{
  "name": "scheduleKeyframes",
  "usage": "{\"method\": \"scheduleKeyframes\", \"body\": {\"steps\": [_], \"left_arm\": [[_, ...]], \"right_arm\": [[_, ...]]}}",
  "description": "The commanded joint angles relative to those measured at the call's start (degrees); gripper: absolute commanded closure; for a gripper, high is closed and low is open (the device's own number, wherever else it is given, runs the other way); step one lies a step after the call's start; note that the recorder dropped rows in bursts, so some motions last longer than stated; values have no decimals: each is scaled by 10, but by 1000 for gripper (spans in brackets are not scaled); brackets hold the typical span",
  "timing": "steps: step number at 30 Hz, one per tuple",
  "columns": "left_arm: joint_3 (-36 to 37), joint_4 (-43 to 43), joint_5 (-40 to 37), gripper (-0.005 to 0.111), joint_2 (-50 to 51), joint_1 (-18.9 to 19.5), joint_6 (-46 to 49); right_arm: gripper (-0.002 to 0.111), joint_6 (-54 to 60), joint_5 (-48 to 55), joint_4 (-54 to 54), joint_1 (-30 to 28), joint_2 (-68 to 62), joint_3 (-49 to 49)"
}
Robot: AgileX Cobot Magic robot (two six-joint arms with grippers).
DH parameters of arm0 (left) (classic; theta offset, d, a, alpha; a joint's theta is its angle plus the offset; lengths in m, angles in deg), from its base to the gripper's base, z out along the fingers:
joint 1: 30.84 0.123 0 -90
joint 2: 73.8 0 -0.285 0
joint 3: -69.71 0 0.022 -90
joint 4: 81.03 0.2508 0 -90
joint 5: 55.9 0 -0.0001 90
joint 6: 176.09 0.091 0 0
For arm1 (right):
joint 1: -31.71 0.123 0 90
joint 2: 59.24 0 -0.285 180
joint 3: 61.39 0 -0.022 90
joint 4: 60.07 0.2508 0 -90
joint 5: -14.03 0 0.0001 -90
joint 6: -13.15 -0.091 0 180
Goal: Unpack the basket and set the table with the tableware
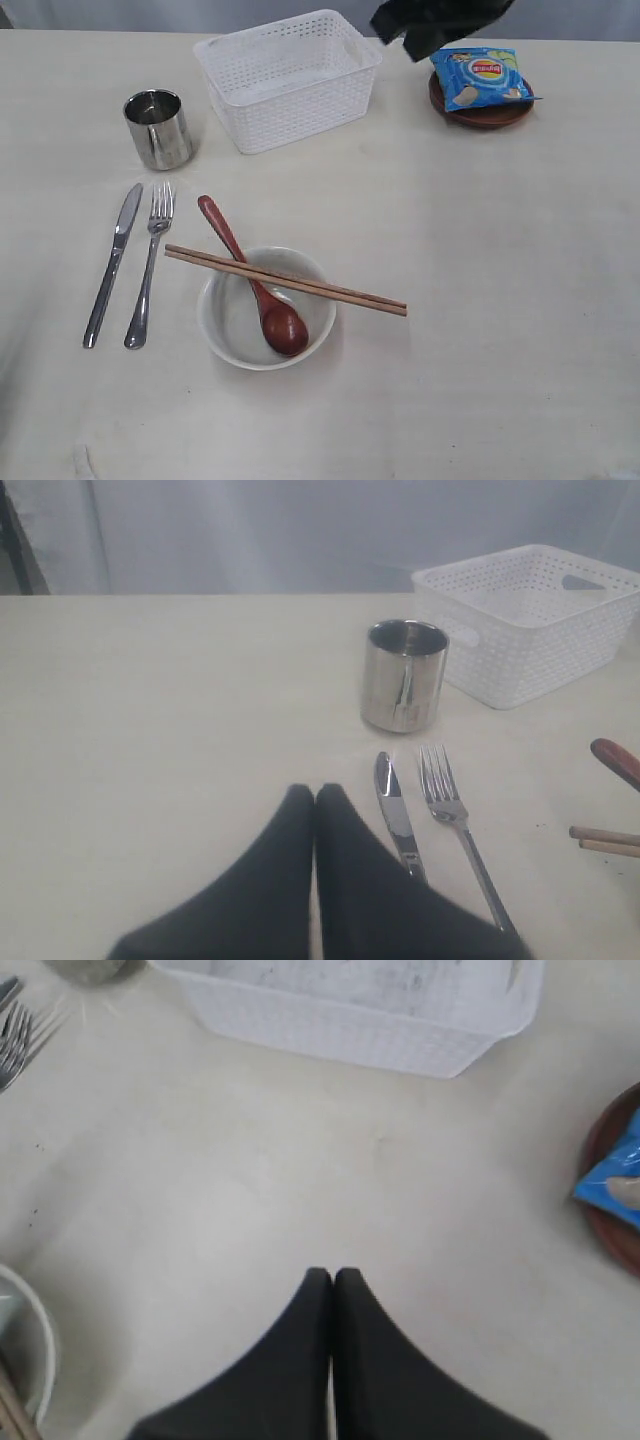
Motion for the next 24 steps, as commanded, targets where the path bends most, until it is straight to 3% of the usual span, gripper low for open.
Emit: {"method": "scheduleKeyframes", "body": {"steps": [1, 5, 15, 18, 22, 24], "left_arm": [[2, 5, 6, 107, -1, 1, -2], [2, 5, 6, 107, -1, 1, -2], [2, 5, 6, 107, -1, 1, -2], [2, 5, 6, 107, -1, 1, -2], [2, 5, 6, 107, -1, 1, -2], [2, 5, 6, 107, -1, 1, -2]], "right_arm": [[109, 135, 4, 78, -61, -9, -30], [109, 302, -8, 158, -88, -36, -51], [108, 417, -17, 190, -61, -180, -173], [94, 452, -4, 190, -44, -225, -213], [57, 502, -4, 192, -24, -276, -249], [47, 532, -5, 199, -21, -294, -256]]}}
